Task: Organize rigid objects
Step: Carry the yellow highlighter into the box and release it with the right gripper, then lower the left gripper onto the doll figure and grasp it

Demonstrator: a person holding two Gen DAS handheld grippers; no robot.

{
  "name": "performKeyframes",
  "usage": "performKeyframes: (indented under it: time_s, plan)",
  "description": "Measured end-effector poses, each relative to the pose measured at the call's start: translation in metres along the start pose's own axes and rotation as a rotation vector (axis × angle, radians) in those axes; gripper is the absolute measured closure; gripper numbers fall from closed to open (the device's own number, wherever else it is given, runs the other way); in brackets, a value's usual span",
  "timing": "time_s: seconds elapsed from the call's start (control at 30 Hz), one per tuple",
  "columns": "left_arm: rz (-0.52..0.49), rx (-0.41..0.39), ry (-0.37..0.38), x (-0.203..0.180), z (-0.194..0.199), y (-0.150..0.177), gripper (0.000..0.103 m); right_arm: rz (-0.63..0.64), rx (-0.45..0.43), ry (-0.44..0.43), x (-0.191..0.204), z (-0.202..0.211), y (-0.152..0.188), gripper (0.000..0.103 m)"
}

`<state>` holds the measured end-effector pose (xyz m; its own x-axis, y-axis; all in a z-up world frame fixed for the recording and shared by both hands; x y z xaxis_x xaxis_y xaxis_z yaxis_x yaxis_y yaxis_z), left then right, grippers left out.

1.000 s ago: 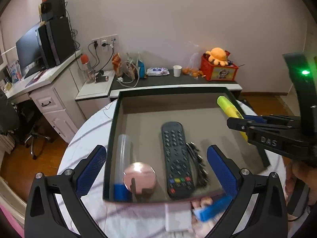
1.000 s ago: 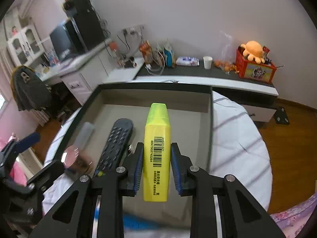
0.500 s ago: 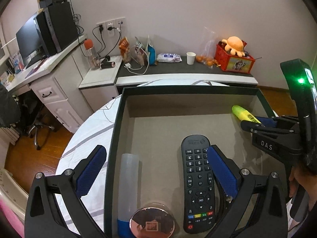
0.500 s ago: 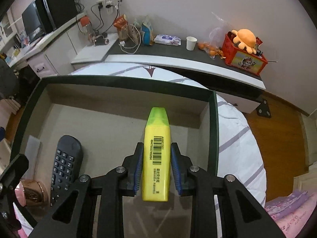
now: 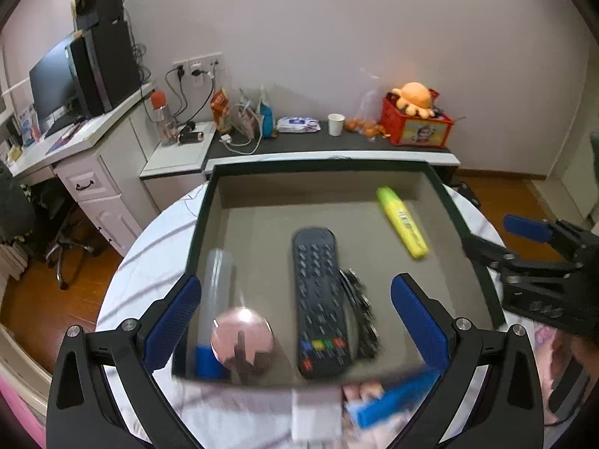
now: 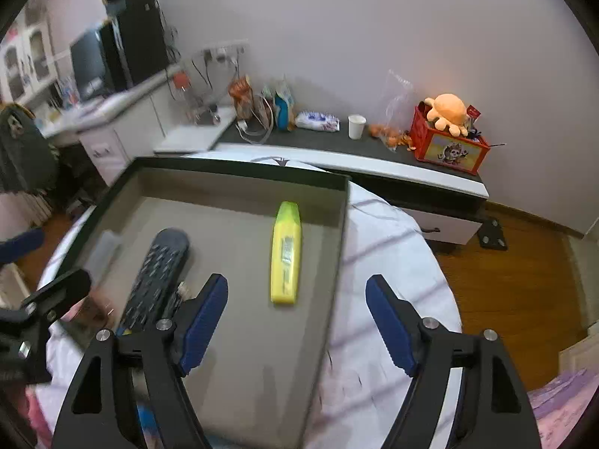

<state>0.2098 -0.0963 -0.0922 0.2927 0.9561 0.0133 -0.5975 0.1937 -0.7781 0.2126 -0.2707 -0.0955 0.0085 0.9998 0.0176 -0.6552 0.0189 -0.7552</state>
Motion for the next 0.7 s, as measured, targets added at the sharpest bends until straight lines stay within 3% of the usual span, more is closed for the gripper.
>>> performKeyframes:
  time_s: [0.23,0.4,0.7]
  plan:
    - [-0.06,0.019,0.013,-0.024,0.039,0.044,0.001,-0.07,-0.055,-0.1,-0.029,0.068,0.063,0.025]
    - [-0.093,0.07,-0.002,-0.034,0.05,0.086,0.001,-0.086,-0.011,-0.13,-0.034,0.072,0.104,0.025]
    - [-0.074,0.103,-0.039,-0.056,0.039,0.121,0.002,-0.11,0.076,-0.173,-0.028,0.067,0.15,0.025]
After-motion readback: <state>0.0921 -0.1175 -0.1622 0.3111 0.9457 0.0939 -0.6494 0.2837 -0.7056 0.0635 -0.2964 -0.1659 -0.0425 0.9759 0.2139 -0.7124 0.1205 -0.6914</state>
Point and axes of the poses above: each gripper's, at about its wrist camera, not at the fingertips, and z roughly against the way its jaws point, x to its left, y to its underside, the point moved 3 cm from there along -z, roughly the way its jaws point, and after that the axes turned 8 degrees about -x, right-handed, at the moved point
